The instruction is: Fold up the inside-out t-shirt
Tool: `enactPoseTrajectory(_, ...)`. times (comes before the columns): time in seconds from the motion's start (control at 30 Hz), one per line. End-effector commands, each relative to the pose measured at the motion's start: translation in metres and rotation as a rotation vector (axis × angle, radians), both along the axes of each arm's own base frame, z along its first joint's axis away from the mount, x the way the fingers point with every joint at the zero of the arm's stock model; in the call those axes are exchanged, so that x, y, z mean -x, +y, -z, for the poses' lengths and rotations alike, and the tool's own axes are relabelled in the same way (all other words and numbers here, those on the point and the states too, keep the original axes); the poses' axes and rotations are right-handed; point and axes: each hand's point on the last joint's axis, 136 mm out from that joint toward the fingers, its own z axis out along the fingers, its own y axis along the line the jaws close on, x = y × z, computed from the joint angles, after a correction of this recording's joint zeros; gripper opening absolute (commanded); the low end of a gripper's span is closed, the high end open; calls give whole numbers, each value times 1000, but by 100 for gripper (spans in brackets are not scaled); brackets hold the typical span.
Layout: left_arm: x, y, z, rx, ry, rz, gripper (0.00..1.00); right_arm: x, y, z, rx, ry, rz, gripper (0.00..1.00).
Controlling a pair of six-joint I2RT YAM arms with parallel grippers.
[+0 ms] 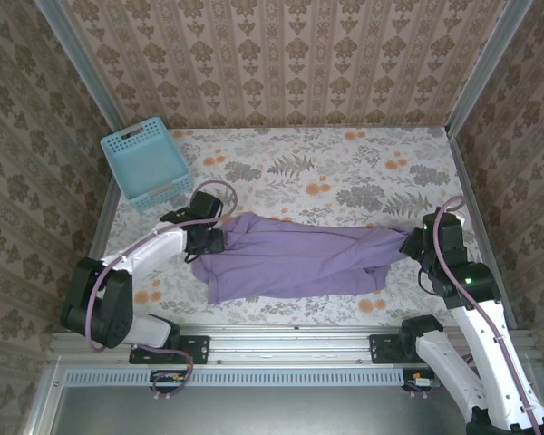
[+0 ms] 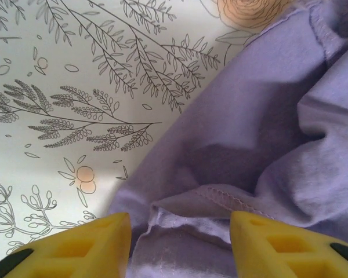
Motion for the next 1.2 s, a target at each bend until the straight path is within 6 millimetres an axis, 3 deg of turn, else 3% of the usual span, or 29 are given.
enactPoseTrajectory(0.0, 4, 6, 14, -54, 73, 2, 49, -2, 0, 0, 8, -5, -9, 0)
enactPoseTrajectory(0.2, 5, -2, 23, -9, 92, -8, 47, 5, -13, -10, 49, -6, 34, 0)
enactPoseTrajectory(0.4, 3, -32, 16, 94, 68, 53, 27, 0, -6, -4, 16, -5, 14, 0)
enactPoseTrajectory(0.47, 3, -29, 12, 77, 57, 43, 21, 1, -6, -2, 14, -1, 16, 0)
enactPoseTrajectory(0.63, -1, -26, -6, 32, -6, 65, 19, -2, -5, -4, 19, 1, 0, 0)
enactPoseTrajectory(0.83, -6, -22, -19, 29, -61, 56, 10, -7, -5, -7, 20, 4, -6, 0)
enactPoseTrajectory(0.93, -6, -19, -21, 12, -45, 53, 10, -7, -5, -10, 18, 1, -4, 0)
enactPoseTrajectory(1.03, -3, -14, -19, -22, -22, 55, 27, -6, -5, -10, 15, 3, -9, 0)
enactPoseTrajectory(1.17, 3, -13, -7, -38, 35, 62, 31, -6, -4, -7, 8, 8, -13, 0)
